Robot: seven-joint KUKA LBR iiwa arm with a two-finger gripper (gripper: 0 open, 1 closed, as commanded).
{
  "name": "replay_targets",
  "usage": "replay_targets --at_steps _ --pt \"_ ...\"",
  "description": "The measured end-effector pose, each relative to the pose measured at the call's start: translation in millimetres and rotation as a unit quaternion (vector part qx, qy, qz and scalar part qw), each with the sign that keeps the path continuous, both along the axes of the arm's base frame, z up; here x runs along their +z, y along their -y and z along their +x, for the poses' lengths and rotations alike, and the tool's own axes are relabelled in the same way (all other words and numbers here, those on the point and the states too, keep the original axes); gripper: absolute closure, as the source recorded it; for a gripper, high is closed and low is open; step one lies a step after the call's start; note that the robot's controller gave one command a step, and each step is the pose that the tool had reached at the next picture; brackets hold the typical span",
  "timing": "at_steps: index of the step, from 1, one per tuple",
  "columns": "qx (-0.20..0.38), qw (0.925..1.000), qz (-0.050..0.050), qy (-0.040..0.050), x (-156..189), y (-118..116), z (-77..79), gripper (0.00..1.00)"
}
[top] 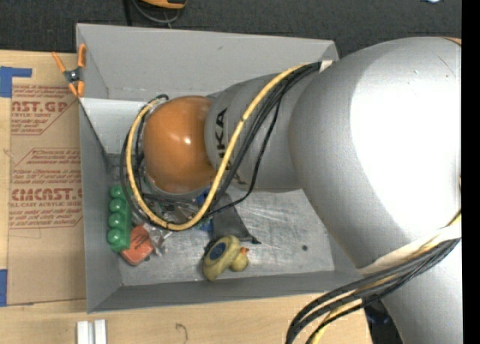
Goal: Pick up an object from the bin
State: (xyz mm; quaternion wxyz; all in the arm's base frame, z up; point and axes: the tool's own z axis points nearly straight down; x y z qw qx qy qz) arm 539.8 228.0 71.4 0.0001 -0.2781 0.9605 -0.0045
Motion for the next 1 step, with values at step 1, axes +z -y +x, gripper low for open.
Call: replay_targets --at_steps 1 --pt "0.017 0.9998 0.003 -0.0048 43.8 -8.0 -3.3 1.0"
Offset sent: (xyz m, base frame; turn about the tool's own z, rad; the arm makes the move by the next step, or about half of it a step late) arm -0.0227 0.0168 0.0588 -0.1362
